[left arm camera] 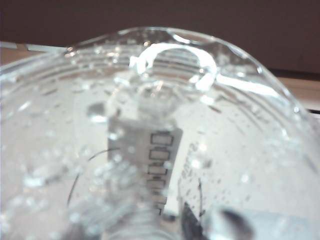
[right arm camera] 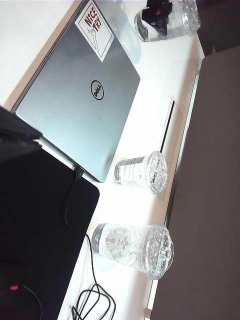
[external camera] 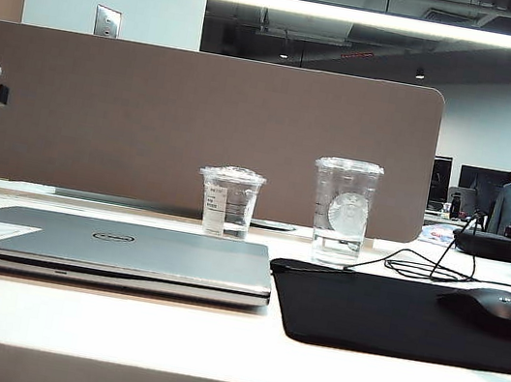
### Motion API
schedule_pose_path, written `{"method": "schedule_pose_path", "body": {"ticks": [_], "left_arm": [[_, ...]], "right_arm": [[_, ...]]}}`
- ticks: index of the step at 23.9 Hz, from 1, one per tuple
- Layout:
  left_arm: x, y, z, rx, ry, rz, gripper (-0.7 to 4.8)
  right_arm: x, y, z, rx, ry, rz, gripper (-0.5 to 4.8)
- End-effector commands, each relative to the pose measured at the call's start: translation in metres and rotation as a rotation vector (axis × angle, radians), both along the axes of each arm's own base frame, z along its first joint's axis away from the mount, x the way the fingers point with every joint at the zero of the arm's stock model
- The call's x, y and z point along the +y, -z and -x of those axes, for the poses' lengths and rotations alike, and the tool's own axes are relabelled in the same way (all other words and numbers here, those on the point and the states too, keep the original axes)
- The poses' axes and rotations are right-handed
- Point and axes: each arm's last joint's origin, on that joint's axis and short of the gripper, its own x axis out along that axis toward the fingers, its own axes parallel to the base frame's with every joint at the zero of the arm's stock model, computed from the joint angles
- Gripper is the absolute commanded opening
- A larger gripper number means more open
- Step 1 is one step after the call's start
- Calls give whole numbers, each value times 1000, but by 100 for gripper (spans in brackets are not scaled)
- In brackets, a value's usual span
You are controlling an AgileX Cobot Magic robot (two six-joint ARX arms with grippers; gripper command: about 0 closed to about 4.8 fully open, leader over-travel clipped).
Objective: Pick up the coffee cup on the left and place it on the left side of the laptop.
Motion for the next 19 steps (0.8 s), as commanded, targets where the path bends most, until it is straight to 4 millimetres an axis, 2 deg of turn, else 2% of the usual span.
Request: {"method": "schedule_pose_path", "body": {"ticks": [1, 14, 19], "left_arm": [[0, -3, 1, -57, 4, -3, 174], [1, 41, -11, -14, -15, -10, 174], [2, 49, -14, 10, -51, -13, 180]], "right_arm": [[0, -5, 0, -23, -5, -17, -4], [0, -4, 0, -23, -6, -16, -4], [1, -4, 1, -19, -24, -16, -4]]}}
